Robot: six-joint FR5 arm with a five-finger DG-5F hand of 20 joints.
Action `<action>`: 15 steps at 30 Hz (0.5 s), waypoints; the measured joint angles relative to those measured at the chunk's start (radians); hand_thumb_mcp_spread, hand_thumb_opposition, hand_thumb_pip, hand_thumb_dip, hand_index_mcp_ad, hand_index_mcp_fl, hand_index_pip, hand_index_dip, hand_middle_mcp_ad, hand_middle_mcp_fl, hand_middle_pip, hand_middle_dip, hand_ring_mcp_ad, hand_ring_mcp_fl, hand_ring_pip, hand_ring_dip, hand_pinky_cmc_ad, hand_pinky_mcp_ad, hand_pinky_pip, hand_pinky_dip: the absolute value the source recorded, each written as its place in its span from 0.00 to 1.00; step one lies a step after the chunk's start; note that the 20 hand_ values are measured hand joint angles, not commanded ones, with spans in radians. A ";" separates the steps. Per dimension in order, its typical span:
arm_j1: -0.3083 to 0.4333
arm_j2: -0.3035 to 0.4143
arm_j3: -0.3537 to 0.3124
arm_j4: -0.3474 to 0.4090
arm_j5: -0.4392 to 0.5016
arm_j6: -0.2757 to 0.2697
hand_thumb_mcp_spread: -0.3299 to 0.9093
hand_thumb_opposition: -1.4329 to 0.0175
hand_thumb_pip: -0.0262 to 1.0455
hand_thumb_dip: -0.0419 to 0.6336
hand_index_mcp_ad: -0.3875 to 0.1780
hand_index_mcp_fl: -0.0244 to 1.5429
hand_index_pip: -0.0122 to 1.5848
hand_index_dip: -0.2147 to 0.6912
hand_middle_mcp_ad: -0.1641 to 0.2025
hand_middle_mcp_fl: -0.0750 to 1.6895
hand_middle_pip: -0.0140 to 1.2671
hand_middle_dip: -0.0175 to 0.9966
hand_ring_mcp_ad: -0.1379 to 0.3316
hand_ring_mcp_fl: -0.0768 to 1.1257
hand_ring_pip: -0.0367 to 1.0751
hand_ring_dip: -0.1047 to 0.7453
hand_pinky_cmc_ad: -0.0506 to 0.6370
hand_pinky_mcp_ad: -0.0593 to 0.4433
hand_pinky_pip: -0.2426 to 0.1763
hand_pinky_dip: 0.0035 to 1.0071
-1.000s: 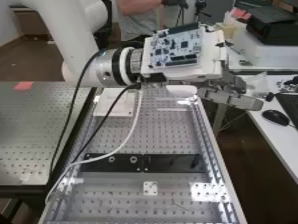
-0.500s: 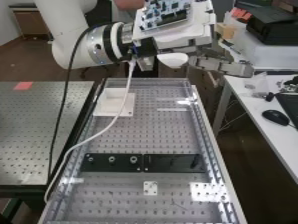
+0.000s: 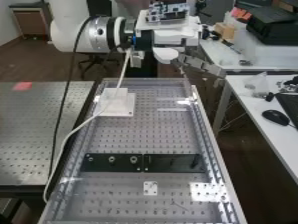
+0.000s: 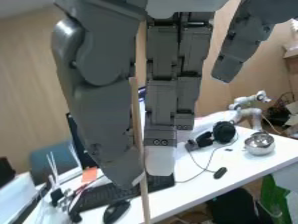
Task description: Grab the chopstick and place it in the clear container
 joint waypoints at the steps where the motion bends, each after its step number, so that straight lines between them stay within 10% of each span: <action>1: 0.009 0.000 0.001 -0.013 0.001 -0.007 0.90 0.26 0.37 0.48 0.39 0.92 0.12 0.68 0.59 0.85 0.26 0.64 0.23 0.81 0.13 0.60 0.70 0.61 0.73 0.18; 15: 0.127 -0.012 0.027 -0.181 0.022 -0.038 0.90 0.26 0.37 0.48 0.39 0.92 0.11 0.69 0.59 0.85 0.26 0.64 0.23 0.83 0.14 0.60 0.70 0.61 0.74 0.18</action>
